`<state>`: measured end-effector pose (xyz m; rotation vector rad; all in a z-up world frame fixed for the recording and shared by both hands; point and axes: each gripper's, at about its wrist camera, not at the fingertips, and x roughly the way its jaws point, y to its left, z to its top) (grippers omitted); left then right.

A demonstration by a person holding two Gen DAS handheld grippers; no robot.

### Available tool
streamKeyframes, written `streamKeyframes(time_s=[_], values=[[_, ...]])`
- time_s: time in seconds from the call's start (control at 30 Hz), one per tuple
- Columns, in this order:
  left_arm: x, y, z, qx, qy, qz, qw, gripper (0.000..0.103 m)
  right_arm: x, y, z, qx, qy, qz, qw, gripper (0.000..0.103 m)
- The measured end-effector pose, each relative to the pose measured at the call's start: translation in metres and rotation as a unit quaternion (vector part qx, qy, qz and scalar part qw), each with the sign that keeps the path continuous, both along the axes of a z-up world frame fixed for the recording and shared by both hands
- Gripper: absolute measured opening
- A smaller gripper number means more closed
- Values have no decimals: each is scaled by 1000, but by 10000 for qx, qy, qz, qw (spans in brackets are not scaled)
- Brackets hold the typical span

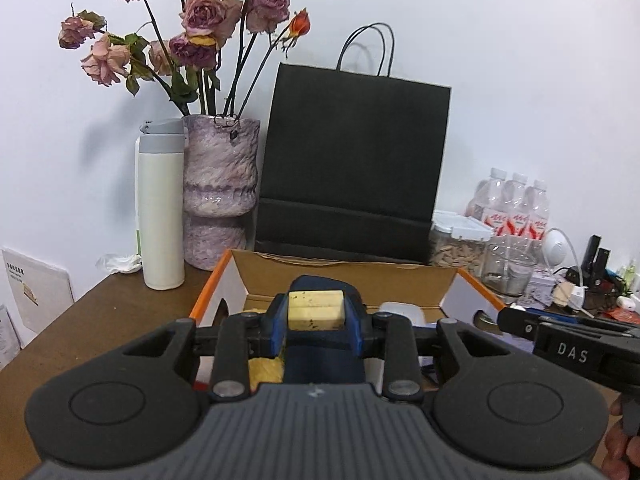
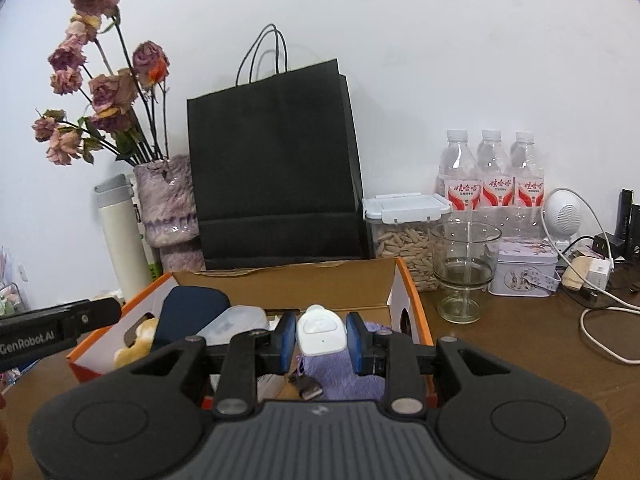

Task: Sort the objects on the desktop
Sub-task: 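Carry the white piece and soap into the box and open both grippers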

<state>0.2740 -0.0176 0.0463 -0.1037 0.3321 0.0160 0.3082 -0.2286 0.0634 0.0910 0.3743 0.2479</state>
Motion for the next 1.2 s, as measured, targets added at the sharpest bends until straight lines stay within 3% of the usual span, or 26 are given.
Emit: streamKeyframes(time_s=[0.47,0.9,1.0,1.03,1.1,1.17,1.2], values=[[49,5,-24,390,259,92,9989,31,49,5,-24,-444,245,57,9987,26],[50,2,-31,565,335,80,9978,31,48,8,-33,-613,331,86,9975,26],[48,3,-31,573,271,143,9979,45,46,8,-32,-614,298,13,9977,27],[47,3,-30,559,251,169,9980,54,46,7,-32,-601,285,17,9978,32],[46,4,-30,542,228,219,9980,65,43,7,-30,-560,229,19,9982,50],[45,5,-29,520,189,266,9981,88,41,7,-29,-557,145,-5,9983,74],[44,5,-28,519,145,291,9981,92,40,7,-28,-558,107,-6,9984,80]])
